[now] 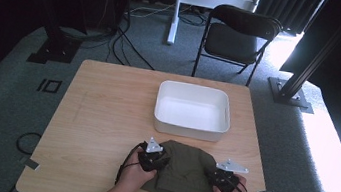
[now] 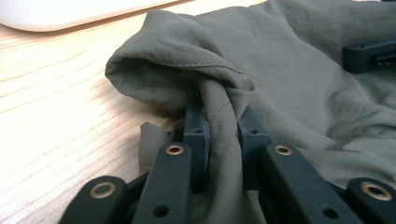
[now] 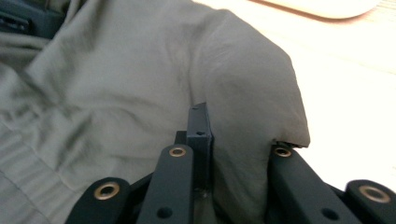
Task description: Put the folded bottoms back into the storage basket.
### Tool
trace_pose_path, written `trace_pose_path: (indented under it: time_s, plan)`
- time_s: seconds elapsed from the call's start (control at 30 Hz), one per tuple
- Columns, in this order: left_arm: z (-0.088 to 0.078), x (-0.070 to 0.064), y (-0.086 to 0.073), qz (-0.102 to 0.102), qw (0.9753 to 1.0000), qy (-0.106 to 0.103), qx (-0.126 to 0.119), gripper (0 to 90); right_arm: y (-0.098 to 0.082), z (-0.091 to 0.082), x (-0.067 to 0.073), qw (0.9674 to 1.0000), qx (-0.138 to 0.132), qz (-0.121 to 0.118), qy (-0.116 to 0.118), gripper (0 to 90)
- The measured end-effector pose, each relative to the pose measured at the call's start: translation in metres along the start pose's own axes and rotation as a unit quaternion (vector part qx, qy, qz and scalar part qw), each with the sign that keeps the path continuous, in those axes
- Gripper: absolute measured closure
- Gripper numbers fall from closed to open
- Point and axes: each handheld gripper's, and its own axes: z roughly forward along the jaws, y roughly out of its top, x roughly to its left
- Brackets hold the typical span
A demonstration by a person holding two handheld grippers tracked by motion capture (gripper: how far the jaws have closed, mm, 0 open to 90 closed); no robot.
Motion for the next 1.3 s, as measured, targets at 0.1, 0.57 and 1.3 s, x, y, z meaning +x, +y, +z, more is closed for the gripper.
trace_pose_path:
  time_s: [0.1, 0.57, 1.3]
  plan:
    - [-0.009, -0.001, 0.006, 0.002, 1.0, -0.008, -0.004, 82.2, 0.008, -0.009, 0.0, 0.9998, -0.012, 0.011, 0.014, 80.5]
    - [-0.05, -0.001, 0.035, 0.005, 0.9979, -0.025, -0.06, 82.7, 0.045, -0.044, 0.001, 0.9963, -0.064, 0.014, 0.055, 80.7]
    - [-0.078, 0.012, 0.092, 0.003, 0.993, -0.031, -0.114, 82.8, 0.111, -0.07, -0.015, 0.9904, -0.116, 0.011, 0.074, 80.7]
